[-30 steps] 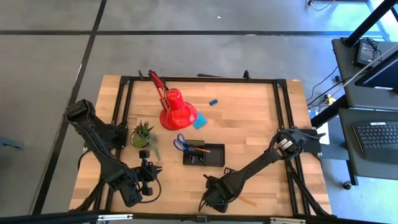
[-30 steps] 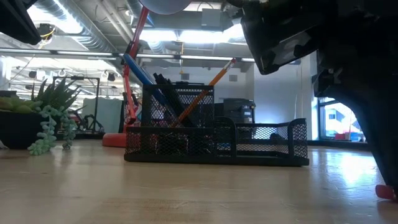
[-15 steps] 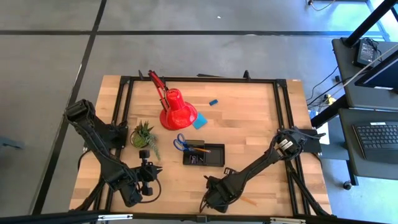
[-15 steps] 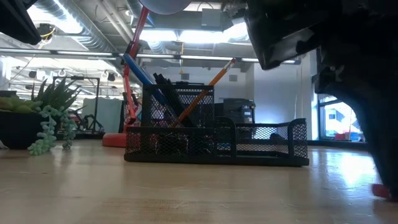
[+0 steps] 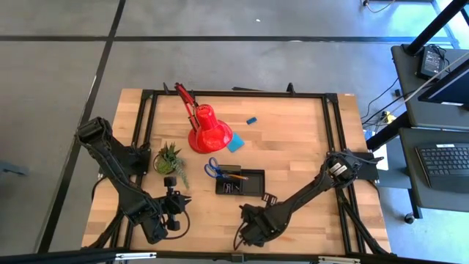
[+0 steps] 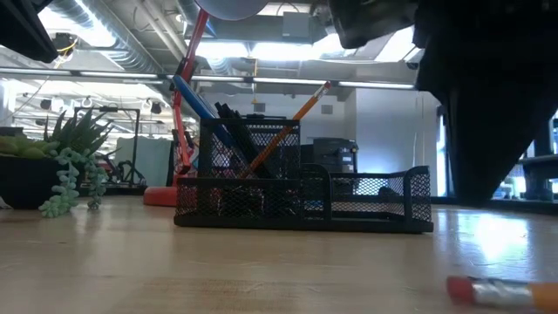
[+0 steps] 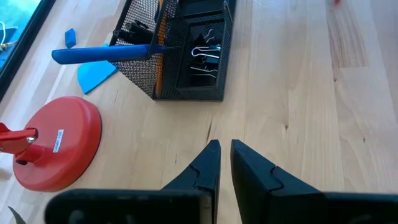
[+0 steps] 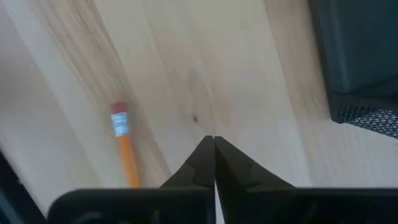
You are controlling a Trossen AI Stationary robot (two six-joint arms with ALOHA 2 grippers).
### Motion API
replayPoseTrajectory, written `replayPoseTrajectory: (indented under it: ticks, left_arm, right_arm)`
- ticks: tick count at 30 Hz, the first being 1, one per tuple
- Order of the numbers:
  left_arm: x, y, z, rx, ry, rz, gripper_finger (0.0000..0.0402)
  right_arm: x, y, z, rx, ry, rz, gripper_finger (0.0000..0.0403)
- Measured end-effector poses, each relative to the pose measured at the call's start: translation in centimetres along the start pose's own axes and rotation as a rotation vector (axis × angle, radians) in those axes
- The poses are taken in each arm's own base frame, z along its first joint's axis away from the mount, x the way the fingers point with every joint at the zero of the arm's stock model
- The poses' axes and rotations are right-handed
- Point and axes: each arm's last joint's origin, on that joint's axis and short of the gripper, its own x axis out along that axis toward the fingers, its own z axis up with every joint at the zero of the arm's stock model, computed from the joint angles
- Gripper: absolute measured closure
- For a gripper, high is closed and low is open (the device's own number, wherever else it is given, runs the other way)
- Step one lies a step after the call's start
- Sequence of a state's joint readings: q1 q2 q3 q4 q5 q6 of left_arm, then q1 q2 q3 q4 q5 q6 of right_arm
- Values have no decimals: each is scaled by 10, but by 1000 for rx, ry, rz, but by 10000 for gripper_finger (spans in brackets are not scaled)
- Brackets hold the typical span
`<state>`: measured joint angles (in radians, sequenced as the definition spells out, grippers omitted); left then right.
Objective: Pick and place office supplies into organizer
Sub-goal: Put the orange pencil into the desk organizer
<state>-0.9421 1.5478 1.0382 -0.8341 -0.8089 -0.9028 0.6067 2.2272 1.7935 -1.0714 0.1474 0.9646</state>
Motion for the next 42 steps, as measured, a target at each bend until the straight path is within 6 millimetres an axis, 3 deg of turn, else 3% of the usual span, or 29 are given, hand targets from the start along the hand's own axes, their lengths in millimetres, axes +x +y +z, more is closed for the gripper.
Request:
replayPoseTrajectory:
  ticks: [7,12,30,36,42]
  left_arm:
    - [0,0,0,0,-2,1,370]
    - [0,0,0,-1,-3,4,370]
    - [1,-1,3,2,-18,-7,370]
    - [9,-11,19,28,12,-212,343]
    - [11,-21,45,70,-155,-393,300]
  right_arm:
    - [-3,1,-2,34,79,55,370]
    - [-15,10,-6,37,89,126,367]
    - [-16,16,-14,120,131,147,366]
    - [-18,21,-22,146,176,167,366]
    - [-20,28,-35,184,188,163,366]
